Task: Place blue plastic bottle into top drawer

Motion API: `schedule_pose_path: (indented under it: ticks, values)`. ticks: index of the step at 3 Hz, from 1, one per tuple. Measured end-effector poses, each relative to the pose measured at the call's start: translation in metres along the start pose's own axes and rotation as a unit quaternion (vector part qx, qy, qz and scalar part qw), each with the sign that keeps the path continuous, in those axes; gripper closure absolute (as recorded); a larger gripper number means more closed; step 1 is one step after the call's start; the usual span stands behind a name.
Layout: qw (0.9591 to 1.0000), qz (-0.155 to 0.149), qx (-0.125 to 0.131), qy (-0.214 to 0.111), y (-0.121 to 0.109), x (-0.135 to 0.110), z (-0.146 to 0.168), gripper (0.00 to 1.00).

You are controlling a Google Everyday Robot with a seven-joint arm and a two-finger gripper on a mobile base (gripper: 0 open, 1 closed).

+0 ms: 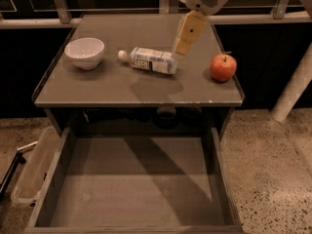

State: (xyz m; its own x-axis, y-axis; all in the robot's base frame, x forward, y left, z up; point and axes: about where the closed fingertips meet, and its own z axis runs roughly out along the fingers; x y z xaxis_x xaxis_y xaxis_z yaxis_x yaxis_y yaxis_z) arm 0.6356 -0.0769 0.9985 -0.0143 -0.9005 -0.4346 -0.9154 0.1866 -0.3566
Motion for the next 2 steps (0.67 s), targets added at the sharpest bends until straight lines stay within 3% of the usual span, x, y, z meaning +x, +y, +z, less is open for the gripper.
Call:
schedule_pose_path:
  ticks: [1,2]
  values:
    - [0.9982,0.008,-0.019,-0.056,0.006,0.0,0.031,0.0]
    - [0.9928,0.031,-0.042,-0.108,0.012,0.002,0.063,0.0]
